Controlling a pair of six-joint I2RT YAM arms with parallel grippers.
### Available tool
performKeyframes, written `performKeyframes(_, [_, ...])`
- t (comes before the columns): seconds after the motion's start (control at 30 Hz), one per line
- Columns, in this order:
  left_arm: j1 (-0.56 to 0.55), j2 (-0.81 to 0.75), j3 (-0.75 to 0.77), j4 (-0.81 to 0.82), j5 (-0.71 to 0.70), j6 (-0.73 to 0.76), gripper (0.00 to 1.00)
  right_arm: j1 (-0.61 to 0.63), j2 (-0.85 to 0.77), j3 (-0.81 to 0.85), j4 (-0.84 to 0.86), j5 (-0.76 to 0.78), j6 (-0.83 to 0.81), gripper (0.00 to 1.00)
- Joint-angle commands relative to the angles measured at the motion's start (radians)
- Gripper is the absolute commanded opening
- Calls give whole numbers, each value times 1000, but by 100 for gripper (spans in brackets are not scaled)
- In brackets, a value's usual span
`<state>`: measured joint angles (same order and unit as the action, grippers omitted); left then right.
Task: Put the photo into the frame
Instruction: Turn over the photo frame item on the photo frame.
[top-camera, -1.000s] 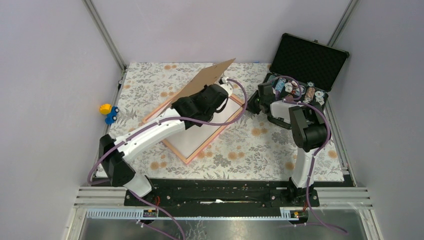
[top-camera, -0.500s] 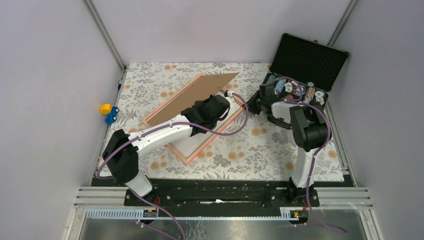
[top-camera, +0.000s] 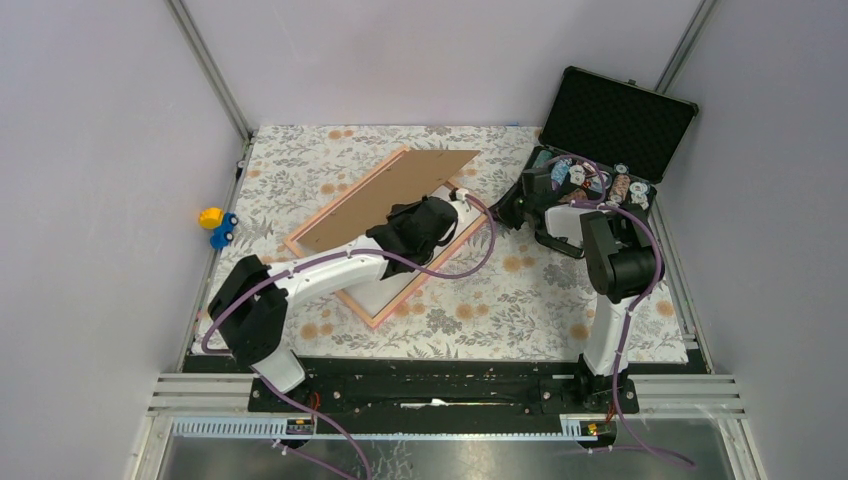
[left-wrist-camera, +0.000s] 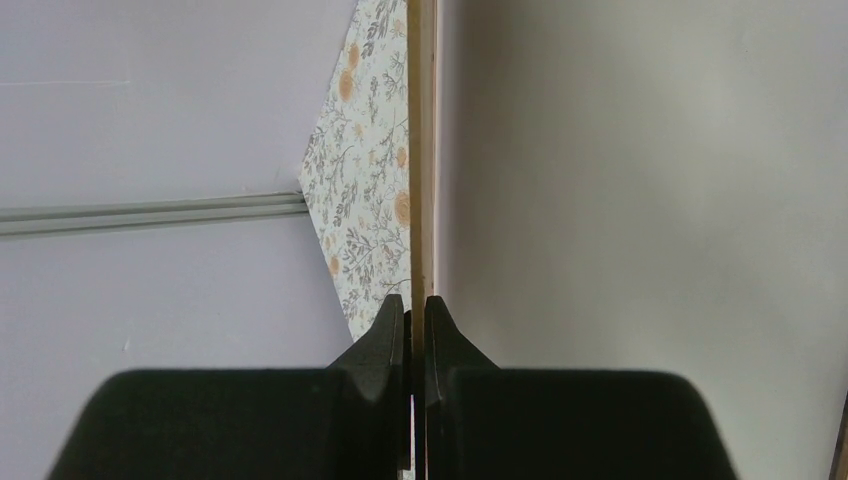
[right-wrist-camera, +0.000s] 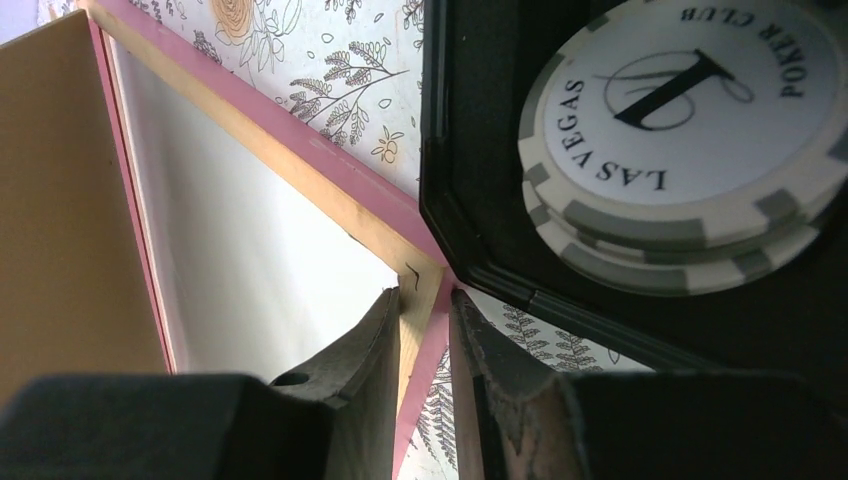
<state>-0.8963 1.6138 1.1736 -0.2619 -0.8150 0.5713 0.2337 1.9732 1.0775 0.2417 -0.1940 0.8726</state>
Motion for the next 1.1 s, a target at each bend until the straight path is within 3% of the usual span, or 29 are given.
performKeyframes(0.0, [-1,-28,7,73,-50,-2,0,-11,12,-24,-47,-8,-24,0])
performKeyframes(0.83, [-2,-30,-189,117,-79,-6,0,-18,12,-40,-16,-30,-16,0])
performKeyframes(0.93, [-1,-17,-224,129,-69,-21,8,-19,13,-40,-15,-31,-15,0])
performKeyframes(1.07, [-8,16,-219,67,-47,-101,30,-20,14,-41,-15,-34,-16,0])
